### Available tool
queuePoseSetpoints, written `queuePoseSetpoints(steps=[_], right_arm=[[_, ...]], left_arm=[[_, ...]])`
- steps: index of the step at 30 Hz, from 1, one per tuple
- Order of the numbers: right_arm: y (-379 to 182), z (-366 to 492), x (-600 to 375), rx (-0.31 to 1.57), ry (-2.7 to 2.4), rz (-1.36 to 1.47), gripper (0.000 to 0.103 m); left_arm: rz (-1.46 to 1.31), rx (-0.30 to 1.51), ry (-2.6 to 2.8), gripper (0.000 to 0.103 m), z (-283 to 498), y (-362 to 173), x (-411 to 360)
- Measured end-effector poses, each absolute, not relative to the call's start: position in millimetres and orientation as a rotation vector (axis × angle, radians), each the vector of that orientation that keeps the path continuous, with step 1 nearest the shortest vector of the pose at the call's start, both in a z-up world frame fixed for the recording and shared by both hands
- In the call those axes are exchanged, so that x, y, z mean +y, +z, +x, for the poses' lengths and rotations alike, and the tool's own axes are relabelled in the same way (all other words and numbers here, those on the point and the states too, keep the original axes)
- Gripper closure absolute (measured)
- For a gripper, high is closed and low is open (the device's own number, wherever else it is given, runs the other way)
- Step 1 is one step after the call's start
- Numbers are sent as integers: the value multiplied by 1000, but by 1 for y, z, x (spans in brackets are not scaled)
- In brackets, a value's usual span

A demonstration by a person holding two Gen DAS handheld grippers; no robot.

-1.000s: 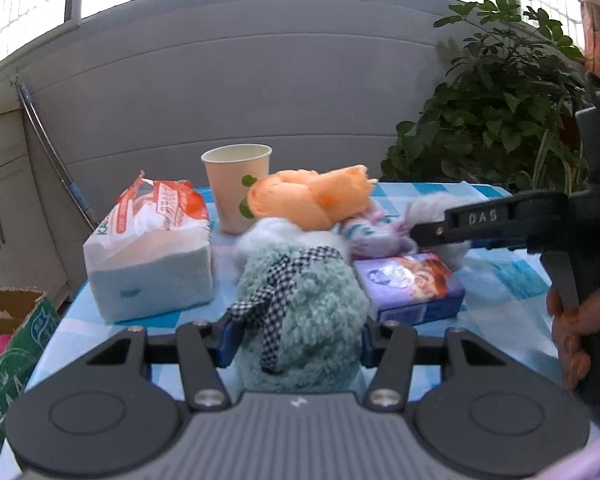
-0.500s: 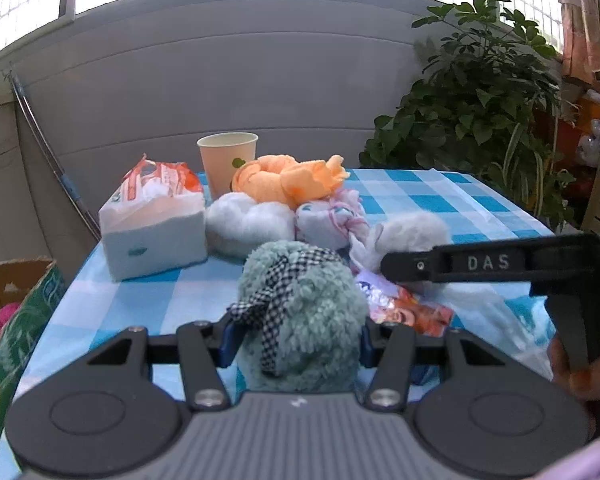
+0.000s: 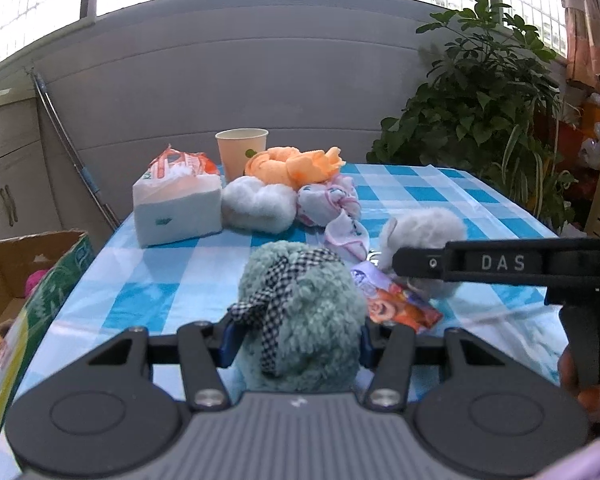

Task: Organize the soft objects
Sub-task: 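Carry the pompom and knit hat over the cardboard box with both grippers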

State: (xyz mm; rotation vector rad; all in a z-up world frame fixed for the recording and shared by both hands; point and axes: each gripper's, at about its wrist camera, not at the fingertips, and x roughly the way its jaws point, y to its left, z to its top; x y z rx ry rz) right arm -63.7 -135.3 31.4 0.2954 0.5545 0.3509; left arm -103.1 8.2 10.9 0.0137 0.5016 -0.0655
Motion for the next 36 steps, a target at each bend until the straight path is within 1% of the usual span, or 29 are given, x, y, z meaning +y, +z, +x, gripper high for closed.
queuePoseSetpoints(steps=[7,14,22,29,36], right_arm=[[48,-89,-139,512,334,315,51],[60,-118,-153,468,347,372,51],[61,-142,-172,453,363,404,51],[59,-149,-170,463,381,411,51],[69,-146,-159,487,436,431,51]], left_arm=[[19,501,-45,51,-128,21,13],[38,474,-7,51,-158,48,20],[79,446,24,51,-185,73,19],[50,438,43,51,-194,77,25],[25,436,51,51,-195,76,36]])
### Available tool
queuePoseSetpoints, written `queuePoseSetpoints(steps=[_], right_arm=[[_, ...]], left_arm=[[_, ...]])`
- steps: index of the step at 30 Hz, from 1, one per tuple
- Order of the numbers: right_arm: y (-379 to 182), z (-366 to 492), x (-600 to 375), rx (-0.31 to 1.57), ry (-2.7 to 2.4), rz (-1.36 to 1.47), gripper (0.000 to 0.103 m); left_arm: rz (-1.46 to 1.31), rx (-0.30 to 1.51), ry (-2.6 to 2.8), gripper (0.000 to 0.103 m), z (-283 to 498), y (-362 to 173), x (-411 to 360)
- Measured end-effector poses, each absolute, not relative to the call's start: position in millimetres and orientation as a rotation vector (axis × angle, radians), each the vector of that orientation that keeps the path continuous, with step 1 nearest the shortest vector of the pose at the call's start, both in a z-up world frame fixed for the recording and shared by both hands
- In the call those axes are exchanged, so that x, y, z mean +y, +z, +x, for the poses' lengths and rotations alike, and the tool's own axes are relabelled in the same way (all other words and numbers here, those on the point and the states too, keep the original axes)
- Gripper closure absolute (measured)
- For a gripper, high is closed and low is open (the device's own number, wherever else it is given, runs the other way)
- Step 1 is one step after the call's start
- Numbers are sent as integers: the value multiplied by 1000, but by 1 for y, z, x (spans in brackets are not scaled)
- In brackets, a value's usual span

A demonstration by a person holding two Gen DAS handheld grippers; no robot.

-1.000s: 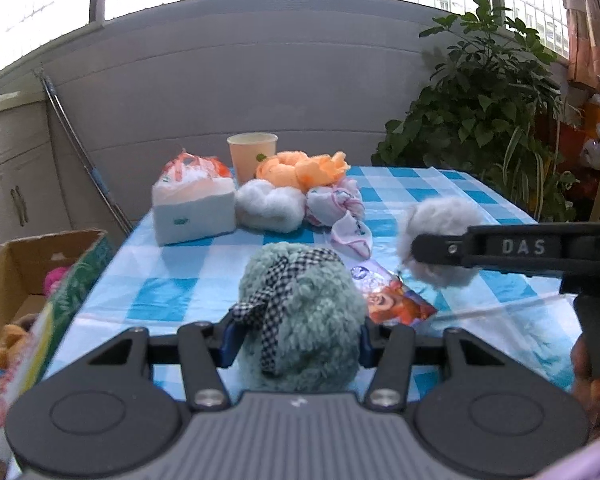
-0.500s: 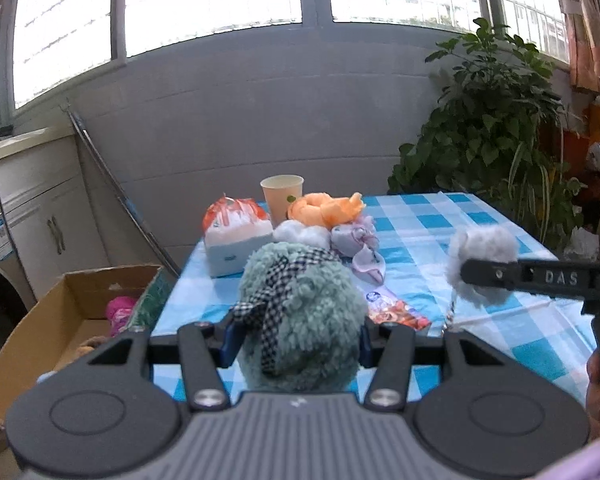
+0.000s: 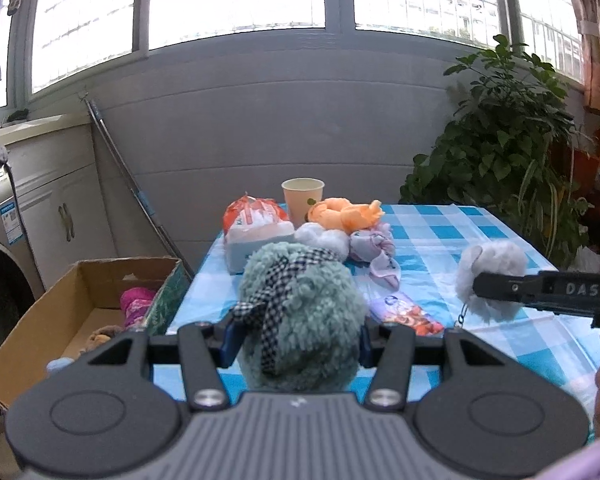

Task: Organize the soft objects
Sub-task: 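Carry the pompom and knit hat over the cardboard box with both grippers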

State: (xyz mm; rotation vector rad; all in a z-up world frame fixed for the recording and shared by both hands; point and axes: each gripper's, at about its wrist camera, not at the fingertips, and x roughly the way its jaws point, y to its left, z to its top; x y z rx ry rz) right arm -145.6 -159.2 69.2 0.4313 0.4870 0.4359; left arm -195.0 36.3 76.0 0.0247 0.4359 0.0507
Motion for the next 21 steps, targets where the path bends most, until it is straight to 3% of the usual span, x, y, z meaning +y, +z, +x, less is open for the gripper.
queuePoseSetpoints(steps=[9,21], right_arm=[[98,-120,-123,515,565,483,51],[126,-33,1,563,732,427,51]], left_arm=[[-9,414,74,51,-185,80,73],[-44,383,230,51,-146,87,166]])
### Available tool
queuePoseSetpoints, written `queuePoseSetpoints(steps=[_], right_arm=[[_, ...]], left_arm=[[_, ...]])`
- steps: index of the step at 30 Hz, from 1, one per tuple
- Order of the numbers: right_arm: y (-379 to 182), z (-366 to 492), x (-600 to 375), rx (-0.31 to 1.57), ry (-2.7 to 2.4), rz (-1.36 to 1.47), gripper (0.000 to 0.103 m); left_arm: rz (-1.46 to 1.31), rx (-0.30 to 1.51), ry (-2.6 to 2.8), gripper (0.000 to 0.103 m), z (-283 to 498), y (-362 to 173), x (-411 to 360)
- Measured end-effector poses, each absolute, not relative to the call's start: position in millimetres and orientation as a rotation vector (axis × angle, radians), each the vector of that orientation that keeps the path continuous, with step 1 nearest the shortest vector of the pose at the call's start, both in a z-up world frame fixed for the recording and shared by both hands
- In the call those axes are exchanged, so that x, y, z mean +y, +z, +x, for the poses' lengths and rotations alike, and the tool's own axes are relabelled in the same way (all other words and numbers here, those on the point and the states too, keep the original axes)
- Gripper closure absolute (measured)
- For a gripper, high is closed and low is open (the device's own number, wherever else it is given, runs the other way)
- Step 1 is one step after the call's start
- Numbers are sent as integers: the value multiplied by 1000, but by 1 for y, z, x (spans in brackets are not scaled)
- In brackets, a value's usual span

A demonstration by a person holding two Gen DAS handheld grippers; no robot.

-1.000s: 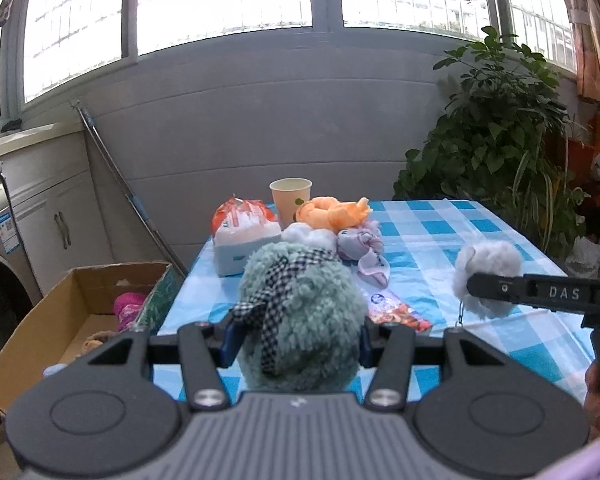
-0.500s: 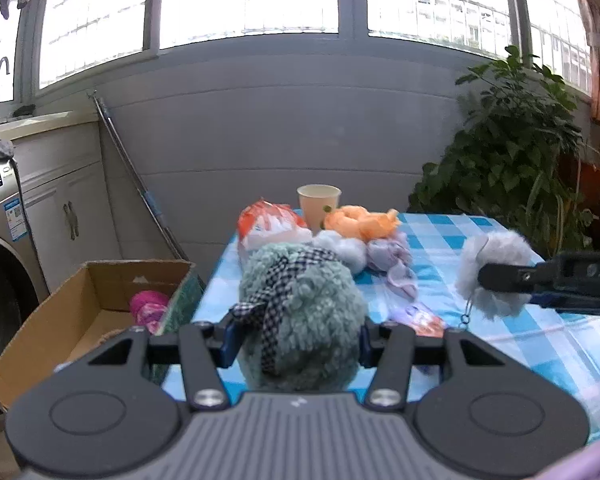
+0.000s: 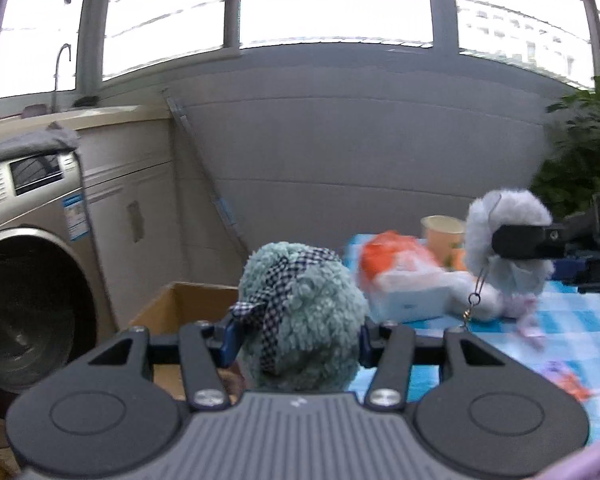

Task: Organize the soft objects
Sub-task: 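Carry the pompom and knit hat over the cardboard box with both grippers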

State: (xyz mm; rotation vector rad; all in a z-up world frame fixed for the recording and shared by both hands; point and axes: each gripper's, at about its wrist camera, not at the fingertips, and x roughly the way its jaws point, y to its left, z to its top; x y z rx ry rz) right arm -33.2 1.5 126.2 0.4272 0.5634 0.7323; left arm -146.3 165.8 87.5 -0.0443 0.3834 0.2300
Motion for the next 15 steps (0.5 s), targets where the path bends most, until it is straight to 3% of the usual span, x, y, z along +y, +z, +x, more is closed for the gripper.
queuePoseSetpoints(steps=[15], right_arm=[[68,41,148,744,841,379,51]], left_arm=[[-125,520,399,51,-122,40,255]])
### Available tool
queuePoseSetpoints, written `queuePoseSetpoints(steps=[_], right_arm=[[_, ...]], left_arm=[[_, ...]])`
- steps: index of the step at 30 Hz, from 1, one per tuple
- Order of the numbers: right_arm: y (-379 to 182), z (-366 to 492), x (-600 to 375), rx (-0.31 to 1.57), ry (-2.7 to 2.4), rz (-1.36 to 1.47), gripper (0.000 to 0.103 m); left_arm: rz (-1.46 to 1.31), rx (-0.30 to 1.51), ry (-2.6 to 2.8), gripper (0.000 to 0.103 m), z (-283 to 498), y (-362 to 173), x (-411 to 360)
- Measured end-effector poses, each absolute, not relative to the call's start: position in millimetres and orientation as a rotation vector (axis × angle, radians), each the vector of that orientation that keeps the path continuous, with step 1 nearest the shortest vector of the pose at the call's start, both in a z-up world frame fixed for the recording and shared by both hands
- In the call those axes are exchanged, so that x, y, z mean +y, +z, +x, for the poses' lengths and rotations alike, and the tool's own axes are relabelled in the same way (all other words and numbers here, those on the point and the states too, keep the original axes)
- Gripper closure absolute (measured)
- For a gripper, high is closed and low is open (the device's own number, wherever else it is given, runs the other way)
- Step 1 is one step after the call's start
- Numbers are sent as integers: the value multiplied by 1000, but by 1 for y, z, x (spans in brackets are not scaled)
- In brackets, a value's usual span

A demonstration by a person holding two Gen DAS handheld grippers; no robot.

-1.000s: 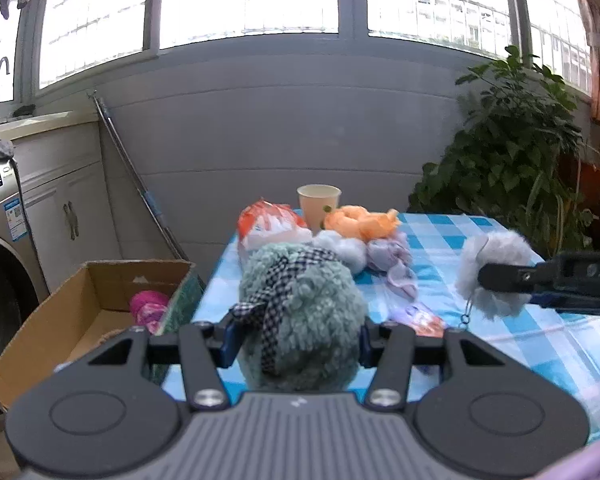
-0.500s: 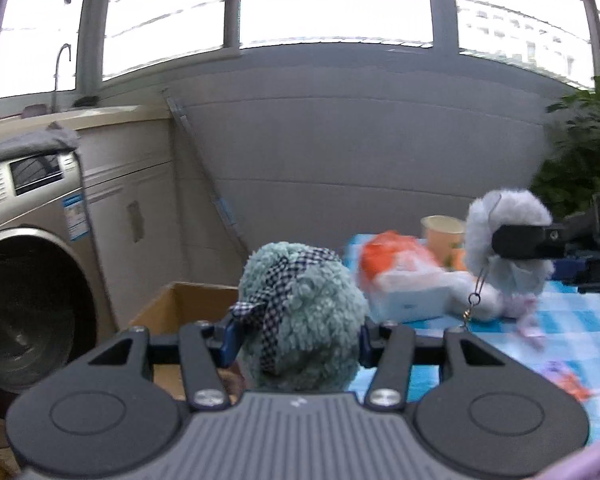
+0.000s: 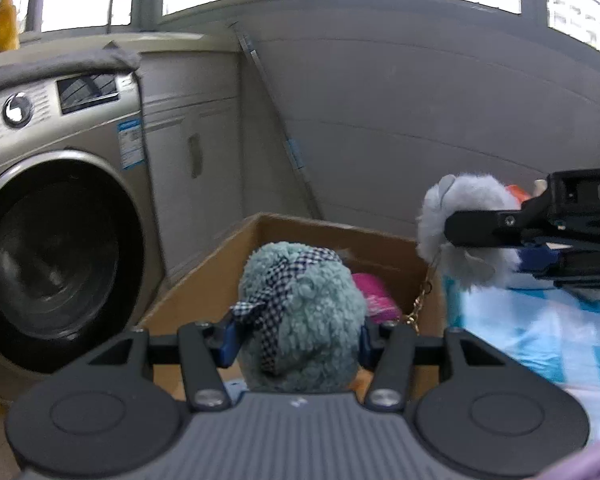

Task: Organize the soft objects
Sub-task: 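Carry the pompom and knit hat over the cardboard box with both grippers, then open both grippers to drop the pompom and hat into the box, then move both grippers back over the table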

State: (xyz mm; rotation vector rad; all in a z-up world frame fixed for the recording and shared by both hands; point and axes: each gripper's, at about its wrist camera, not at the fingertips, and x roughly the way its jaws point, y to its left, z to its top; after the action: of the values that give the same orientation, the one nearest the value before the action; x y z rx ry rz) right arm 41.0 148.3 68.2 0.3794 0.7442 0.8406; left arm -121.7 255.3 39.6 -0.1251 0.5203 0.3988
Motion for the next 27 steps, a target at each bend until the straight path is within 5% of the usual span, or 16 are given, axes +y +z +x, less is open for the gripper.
queuePoseSetpoints(steps=[4,6,15,27], right_arm=[[57,49,169,786,852,365,46],[58,50,179,805,842,354,30],[75,33,151,679,732,323,4],[82,-23,98,548,549,152,3]], left_arm=[[-143,545,434,50,-120,34,272],[-141,569,454,48,-118,30,274],[-131,557,486,32,-120,36,271],[-67,533,450,25,-114,44,241]])
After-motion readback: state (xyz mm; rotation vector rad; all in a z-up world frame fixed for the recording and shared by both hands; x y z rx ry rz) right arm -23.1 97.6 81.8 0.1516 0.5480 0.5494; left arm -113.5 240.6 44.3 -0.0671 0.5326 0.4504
